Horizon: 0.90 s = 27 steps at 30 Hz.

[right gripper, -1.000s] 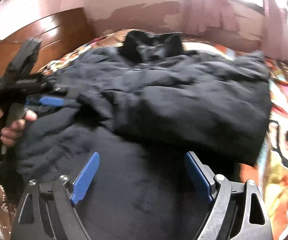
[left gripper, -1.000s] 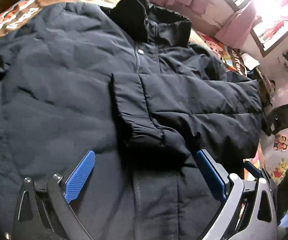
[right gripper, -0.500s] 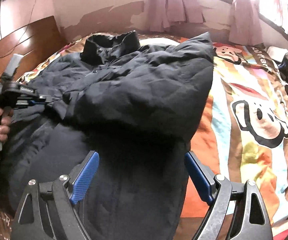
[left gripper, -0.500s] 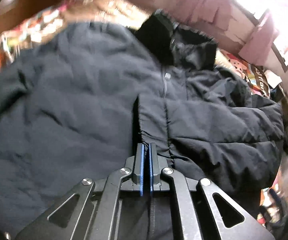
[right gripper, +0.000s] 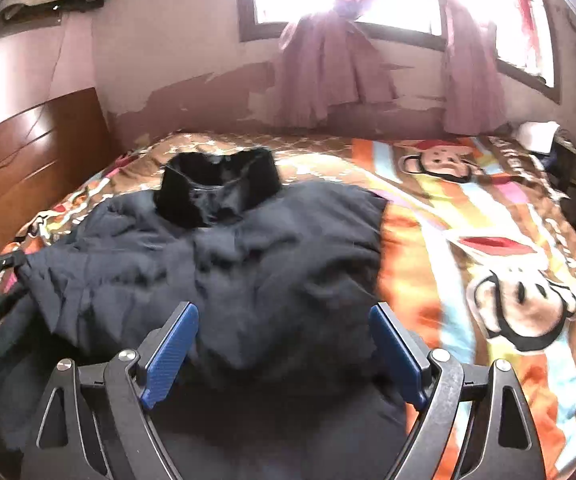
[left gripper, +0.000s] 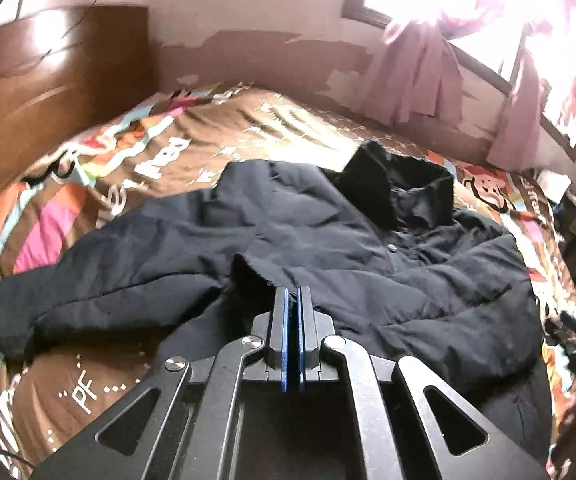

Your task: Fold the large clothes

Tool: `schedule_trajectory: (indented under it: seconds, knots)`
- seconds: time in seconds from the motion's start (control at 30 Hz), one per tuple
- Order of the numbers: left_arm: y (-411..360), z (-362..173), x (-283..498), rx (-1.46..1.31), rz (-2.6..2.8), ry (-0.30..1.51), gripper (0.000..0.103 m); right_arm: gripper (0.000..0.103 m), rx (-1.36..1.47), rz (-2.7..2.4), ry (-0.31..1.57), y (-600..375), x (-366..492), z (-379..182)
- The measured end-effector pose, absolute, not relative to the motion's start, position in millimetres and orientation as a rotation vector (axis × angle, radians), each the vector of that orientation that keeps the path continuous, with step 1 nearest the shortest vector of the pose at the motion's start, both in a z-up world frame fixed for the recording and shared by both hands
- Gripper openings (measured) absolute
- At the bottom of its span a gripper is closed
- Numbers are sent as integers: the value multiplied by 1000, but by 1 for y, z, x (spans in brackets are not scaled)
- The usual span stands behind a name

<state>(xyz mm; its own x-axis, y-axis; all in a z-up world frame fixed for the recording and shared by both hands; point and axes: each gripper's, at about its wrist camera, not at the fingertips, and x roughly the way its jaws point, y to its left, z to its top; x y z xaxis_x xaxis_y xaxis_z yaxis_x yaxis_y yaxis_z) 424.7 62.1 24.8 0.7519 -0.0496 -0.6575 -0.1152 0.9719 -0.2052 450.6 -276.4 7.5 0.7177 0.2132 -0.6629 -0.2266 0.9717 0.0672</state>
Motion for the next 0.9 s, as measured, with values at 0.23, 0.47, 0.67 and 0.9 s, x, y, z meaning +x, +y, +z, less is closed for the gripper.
schedule_trajectory:
  seconds: [0.23, 0.47, 0.67, 0.9]
  knots:
    - [67, 1, 434, -117, 51, 801, 2, 86, -50, 300, 884, -222, 495, -46]
    - [95, -35, 440, -260, -11, 911, 2, 90, -198, 244, 961, -189, 509, -84]
    - [133, -32, 425, -448, -24, 869, 3, 94, -314, 201, 941, -175, 509, -100]
    - [176, -16, 397, -597, 64, 790, 79, 95, -325, 187, 902, -175, 503, -96]
